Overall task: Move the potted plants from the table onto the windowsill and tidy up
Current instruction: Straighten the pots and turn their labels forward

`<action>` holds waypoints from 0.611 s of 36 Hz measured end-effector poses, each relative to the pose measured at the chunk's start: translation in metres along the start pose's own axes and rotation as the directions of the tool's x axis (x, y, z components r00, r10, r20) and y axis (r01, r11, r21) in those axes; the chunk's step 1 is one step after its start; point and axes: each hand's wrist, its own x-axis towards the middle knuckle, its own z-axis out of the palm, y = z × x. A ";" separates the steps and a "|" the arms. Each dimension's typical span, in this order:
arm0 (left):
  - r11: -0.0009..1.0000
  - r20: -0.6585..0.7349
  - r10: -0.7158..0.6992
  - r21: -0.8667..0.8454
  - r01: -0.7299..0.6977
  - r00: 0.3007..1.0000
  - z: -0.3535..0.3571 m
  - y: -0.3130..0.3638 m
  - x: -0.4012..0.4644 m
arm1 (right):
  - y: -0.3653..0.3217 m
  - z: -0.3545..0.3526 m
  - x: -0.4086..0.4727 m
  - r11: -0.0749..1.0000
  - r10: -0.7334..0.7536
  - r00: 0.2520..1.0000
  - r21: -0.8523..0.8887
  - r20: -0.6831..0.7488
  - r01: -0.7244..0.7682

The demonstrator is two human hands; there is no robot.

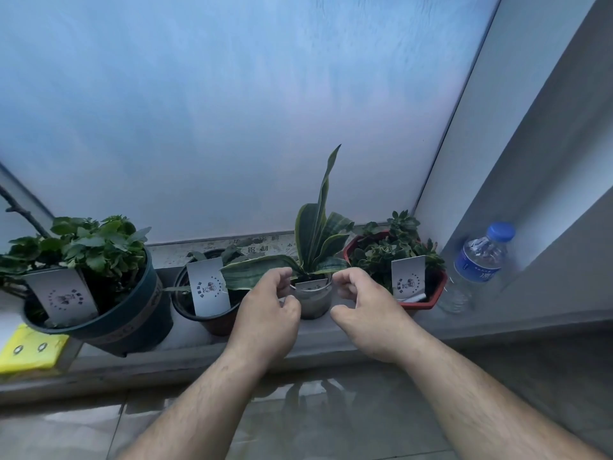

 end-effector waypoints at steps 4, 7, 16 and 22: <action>0.998 -0.059 0.054 -0.023 -0.056 0.997 -0.002 0.006 0.000 | -0.003 -0.006 -0.003 0.998 -0.042 0.998 0.045 -0.041 0.043; 0.994 -0.088 0.089 -0.052 -0.093 0.992 -0.003 0.012 0.000 | -0.004 -0.013 -0.004 0.991 -0.067 0.993 0.111 -0.100 0.078; 0.989 -0.099 0.123 -0.065 -0.130 0.988 -0.004 0.024 -0.002 | 0.002 -0.050 -0.009 0.961 -0.057 0.950 0.240 -0.306 0.135; 0.983 -0.050 0.142 -0.109 -0.146 0.989 0.014 0.038 -0.011 | 0.022 -0.102 -0.019 0.934 0.050 0.818 0.316 -0.574 0.165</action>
